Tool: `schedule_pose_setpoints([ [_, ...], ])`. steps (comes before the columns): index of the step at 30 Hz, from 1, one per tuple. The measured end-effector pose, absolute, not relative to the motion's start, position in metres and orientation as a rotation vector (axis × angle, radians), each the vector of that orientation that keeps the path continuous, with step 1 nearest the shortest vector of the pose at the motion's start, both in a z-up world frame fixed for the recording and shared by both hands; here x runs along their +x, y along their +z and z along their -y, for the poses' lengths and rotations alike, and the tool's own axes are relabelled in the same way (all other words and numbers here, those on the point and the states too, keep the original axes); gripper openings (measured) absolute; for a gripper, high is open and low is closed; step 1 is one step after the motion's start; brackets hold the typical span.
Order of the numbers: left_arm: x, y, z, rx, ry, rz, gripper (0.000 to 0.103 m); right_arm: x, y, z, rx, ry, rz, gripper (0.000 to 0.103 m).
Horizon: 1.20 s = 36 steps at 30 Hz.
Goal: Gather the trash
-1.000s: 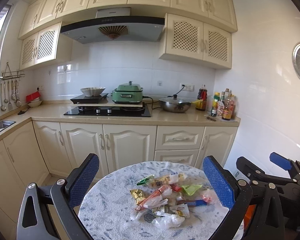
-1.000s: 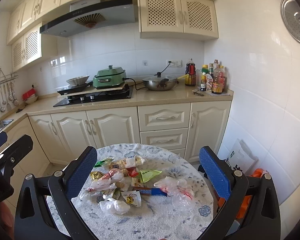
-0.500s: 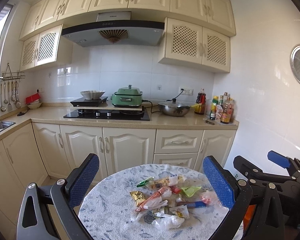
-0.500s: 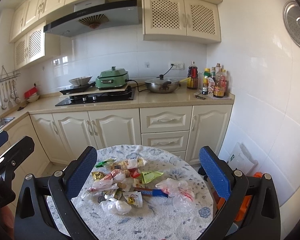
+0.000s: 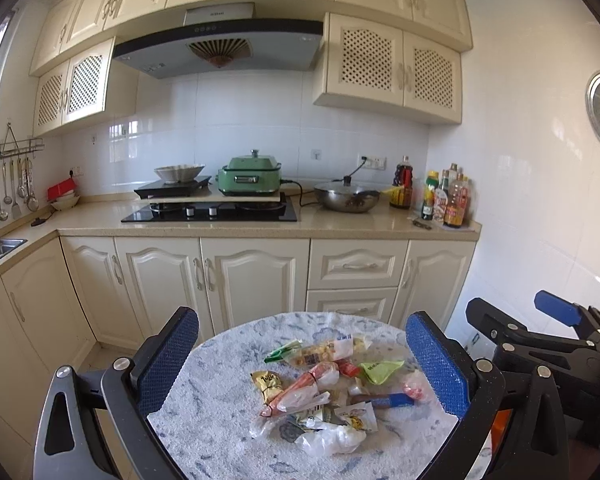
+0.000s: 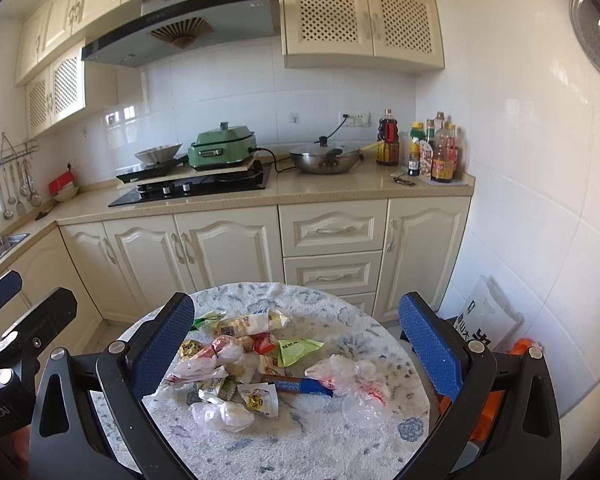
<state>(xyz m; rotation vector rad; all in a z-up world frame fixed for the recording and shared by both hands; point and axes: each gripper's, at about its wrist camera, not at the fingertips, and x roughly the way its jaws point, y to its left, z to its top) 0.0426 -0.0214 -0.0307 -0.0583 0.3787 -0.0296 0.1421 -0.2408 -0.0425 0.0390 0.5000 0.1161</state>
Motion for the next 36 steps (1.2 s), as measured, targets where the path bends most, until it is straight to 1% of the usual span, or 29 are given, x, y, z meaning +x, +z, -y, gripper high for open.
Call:
schedule_pose_setpoints([
  [3, 0.057, -0.035, 0.026, -0.056, -0.016, -0.401, 0.102, 0.152, -0.050, 0.245, 0.038, 0.119, -0.519, 0.103],
  [9, 0.091, -0.057, 0.037, -0.039, -0.021, -0.502, 0.102, 0.178, -0.079, 0.259, 0.053, 0.108, -0.599, 0.103],
  [21, 0.150, -0.129, 0.049, -0.025, -0.049, -0.772, 0.102, 0.222, -0.179, 0.296, 0.049, 0.050, -0.861, 0.103],
  [29, 0.183, -0.171, 0.055, -0.027, -0.048, -0.884, 0.102, 0.237, -0.216, 0.298, 0.043, 0.068, -0.945, 0.103],
  [34, 0.202, -0.197, 0.061, -0.022, -0.064, -0.913, 0.102, 0.255, -0.233, 0.287, 0.021, 0.103, -0.973, 0.102],
  [35, 0.206, -0.201, 0.064, -0.017, -0.067, -0.916, 0.102, 0.260, -0.237, 0.285, 0.016, 0.106, -0.981, 0.101],
  [36, 0.211, -0.204, 0.065, -0.017, -0.070, -0.924, 0.099, 0.265, -0.244, 0.283, 0.009, 0.106, -0.992, 0.101],
])
